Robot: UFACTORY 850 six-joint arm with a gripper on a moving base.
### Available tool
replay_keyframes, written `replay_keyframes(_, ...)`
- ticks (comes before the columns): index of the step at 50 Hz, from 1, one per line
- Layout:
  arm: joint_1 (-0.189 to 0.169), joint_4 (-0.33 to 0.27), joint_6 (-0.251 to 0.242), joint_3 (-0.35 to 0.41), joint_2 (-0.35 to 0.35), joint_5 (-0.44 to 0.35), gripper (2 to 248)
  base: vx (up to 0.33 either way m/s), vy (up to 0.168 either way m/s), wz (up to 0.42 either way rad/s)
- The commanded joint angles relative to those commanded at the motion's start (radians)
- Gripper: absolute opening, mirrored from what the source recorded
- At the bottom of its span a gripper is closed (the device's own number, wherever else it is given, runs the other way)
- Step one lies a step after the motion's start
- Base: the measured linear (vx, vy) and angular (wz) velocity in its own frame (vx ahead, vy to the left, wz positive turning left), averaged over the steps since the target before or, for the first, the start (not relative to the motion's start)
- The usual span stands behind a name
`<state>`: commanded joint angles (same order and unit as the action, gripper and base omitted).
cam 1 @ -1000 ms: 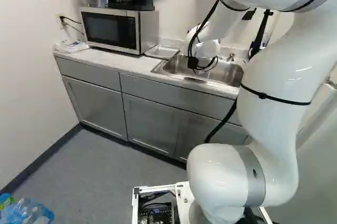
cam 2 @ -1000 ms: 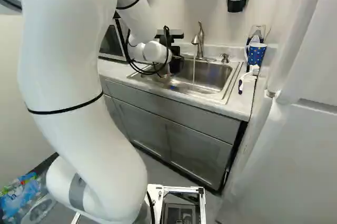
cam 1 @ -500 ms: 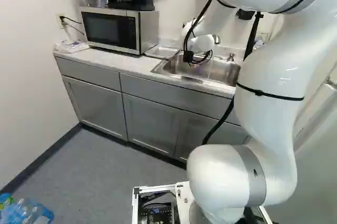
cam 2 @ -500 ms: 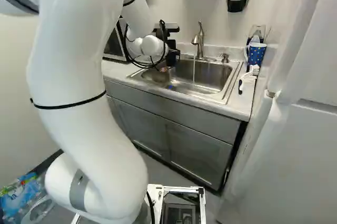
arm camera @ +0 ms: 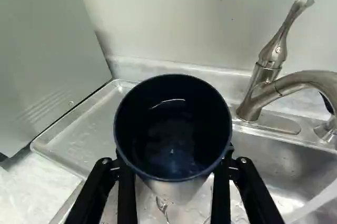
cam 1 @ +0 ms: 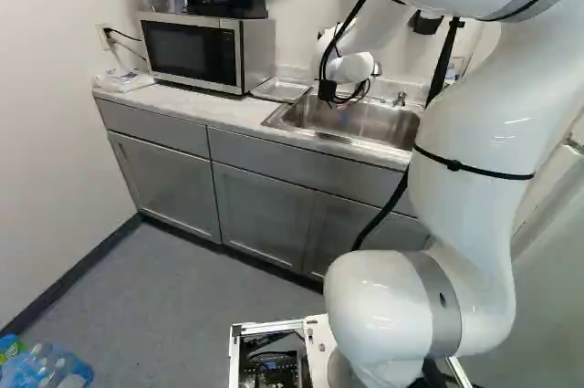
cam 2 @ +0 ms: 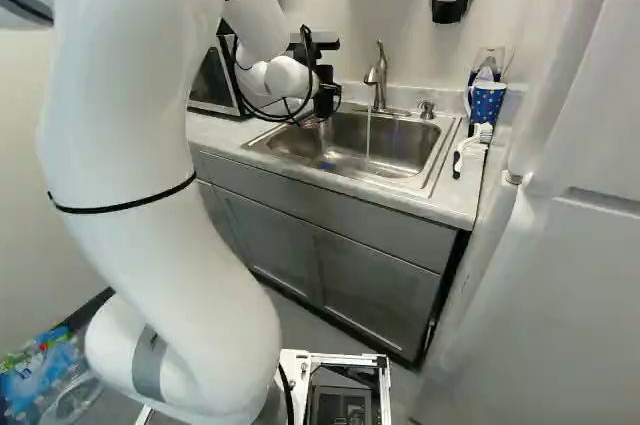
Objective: Rinse the cup and place it in the tray
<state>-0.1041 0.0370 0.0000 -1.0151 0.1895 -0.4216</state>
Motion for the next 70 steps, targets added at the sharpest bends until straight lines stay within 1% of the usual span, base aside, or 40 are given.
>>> replay_keyframes(25,0.000,0.000,0.000,-0.015,-0.036,0.072,125,0.000,0.000,0.000)
replay_keyframes(47,0.000,0.000,0.002,-0.017,-0.040,0.072,125,0.000,0.000,0.000)
replay_keyframes(54,0.000,0.000,0.049,-0.017,-0.040,0.072,125,0.000,0.000,0.000)
replay_keyframes(70,0.000,0.000,0.211,-0.017,-0.040,0.072,125,0.000,0.000,0.000)
